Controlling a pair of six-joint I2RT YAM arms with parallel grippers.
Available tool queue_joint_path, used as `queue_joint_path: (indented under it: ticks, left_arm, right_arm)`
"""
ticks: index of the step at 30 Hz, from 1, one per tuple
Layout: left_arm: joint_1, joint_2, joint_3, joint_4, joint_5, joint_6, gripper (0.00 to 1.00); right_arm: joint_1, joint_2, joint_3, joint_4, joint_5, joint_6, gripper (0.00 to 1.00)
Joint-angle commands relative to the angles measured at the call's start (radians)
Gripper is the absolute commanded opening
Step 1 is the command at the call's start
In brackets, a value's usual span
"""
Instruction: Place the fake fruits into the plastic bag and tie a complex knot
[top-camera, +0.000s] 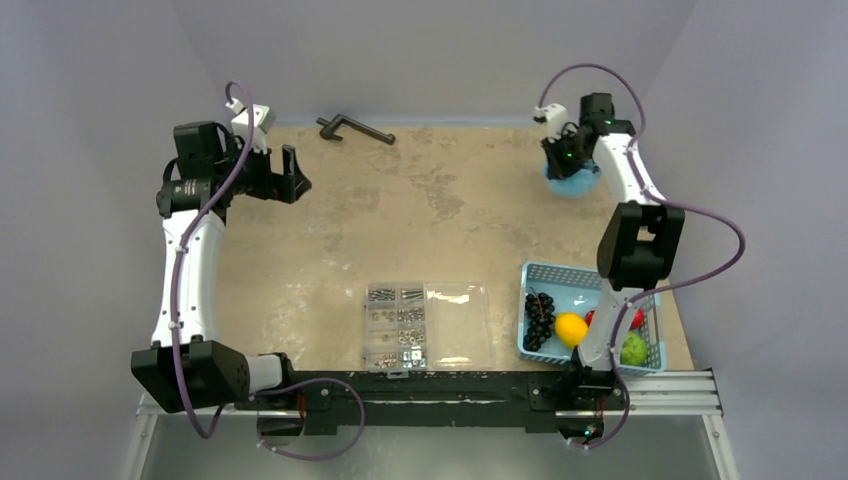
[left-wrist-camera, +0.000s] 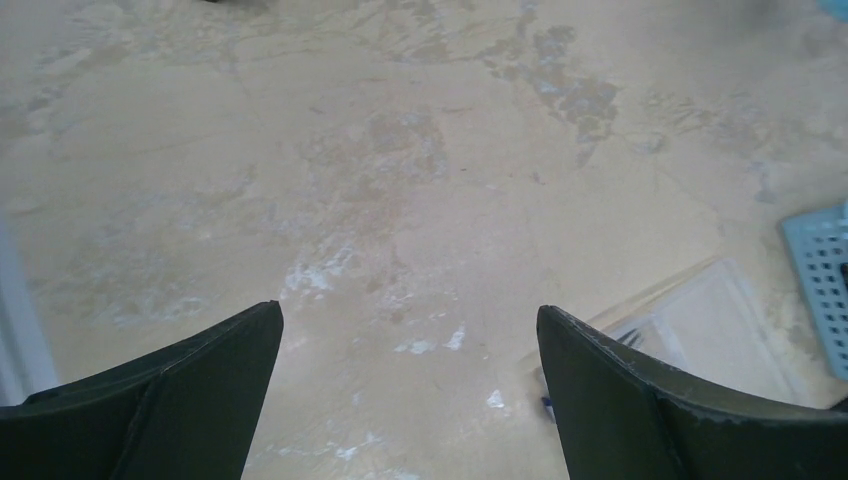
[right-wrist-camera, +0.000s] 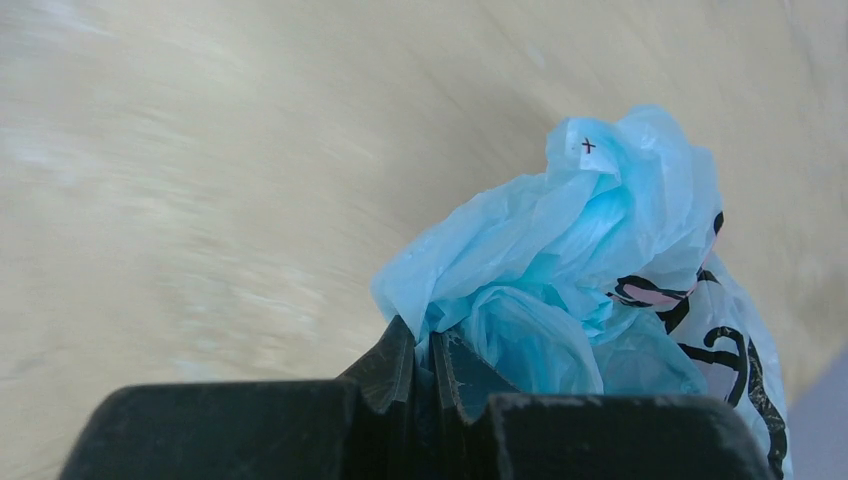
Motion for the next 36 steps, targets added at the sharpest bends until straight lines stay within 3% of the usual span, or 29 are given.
queue_joint_path:
  ticks: [1,7,12,17,23,27,28,30,36]
  left_arm:
    - [-0.008,0.02,-0.024,0.085,0.245,-0.118,1.0]
    - [-0.116,0.091,-0.087,0.209,0.457,-0.421,1.0]
    - [-0.222,0.127,-0.107,0.295,0.485,-0.606,1.0]
    - [-0.311,0.119,-0.165,0.361,0.443,-0.693,1.0]
    - [-0.387,0.118,-0.274,0.428,0.445,-0.759,0.98]
    - [-0.379,0.106,-0.321,0.502,0.468,-0.828,0.81]
    - [-0.381,0.102,-0.33,0.522,0.475,-0.843,0.83]
    - [-0.387,0.091,-0.345,0.54,0.475,-0.871,0.99]
    - [-0.386,0.033,-0.376,0.556,0.409,-0.886,1.0]
  right_arm:
    - [0.204,-0.187,-0.057,-0.045,-0.308,-0.078,0.0]
    - [0.487,-0.409,-0.216,0.144,-0.405,-0.116,0.0]
    - [0.719,-0.586,-0.444,0.348,-0.303,-0.251,0.0]
    - [0.87,-0.604,-0.499,0.356,-0.217,-0.329,0.0]
    - [0.956,-0.602,-0.513,0.393,-0.113,-0.36,0.0]
    - [0.96,-0.651,-0.572,0.43,-0.063,-0.396,0.0]
    - [0.96,-0.66,-0.592,0.426,-0.059,-0.415,0.0]
    - [0.963,-0.679,-0.613,0.432,-0.049,-0.436,0.0]
    - [0.976,-0.658,-0.6,0.334,-0.022,-0.517,0.0]
